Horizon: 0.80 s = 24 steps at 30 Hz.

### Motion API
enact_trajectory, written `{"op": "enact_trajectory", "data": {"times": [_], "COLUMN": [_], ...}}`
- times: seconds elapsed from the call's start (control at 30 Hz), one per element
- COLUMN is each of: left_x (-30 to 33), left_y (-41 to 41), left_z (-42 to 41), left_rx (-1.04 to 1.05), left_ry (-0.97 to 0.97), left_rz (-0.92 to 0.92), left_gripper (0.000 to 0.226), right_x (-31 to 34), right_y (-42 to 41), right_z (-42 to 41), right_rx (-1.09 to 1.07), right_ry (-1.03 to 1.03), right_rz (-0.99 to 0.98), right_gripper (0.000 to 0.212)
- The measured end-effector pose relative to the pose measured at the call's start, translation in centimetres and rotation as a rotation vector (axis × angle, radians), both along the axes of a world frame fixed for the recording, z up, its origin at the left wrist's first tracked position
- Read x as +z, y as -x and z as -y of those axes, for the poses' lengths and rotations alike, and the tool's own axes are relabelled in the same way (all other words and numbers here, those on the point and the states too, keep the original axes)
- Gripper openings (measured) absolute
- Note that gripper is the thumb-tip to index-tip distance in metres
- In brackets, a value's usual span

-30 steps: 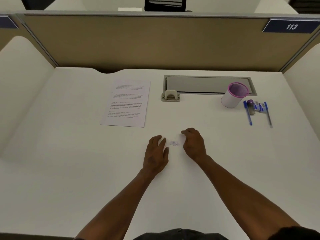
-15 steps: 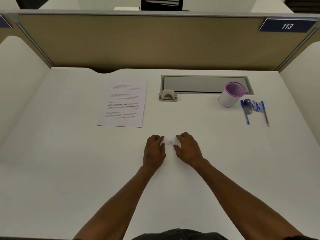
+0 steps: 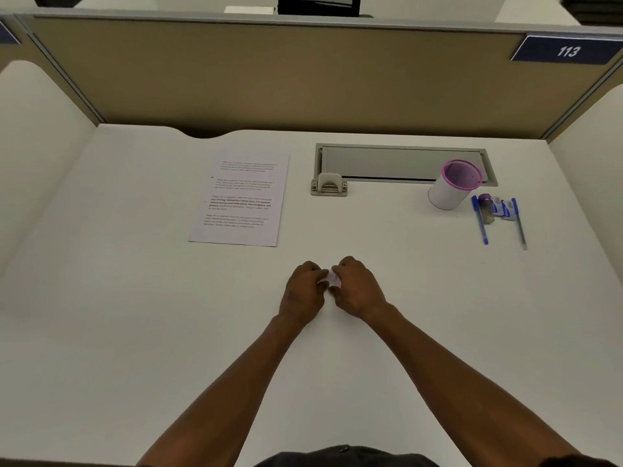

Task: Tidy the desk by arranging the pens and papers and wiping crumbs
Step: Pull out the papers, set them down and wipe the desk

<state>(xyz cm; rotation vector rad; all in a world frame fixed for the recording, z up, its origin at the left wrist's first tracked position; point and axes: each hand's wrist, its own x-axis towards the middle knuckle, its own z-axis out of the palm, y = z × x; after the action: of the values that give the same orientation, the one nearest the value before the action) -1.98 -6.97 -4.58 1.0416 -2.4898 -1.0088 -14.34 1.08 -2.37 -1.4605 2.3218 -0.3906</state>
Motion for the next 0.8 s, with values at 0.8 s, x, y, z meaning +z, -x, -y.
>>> {"op": "enact_trajectory", "data": {"times": [0.8], "left_x": [-2.8], "left_y": [-3.5], "left_z": [0.1], "left_rx": [0.009], "left_ry": [0.341], "left_rz": [0.284], "left_gripper": [0.057], "right_x": [-0.1], "right_y": [-2.3], "right_z": [0.3], "right_rx": [0.197], "right_ry": [0.085], "right_rz": [-0.227], "right_gripper": [0.019]}}
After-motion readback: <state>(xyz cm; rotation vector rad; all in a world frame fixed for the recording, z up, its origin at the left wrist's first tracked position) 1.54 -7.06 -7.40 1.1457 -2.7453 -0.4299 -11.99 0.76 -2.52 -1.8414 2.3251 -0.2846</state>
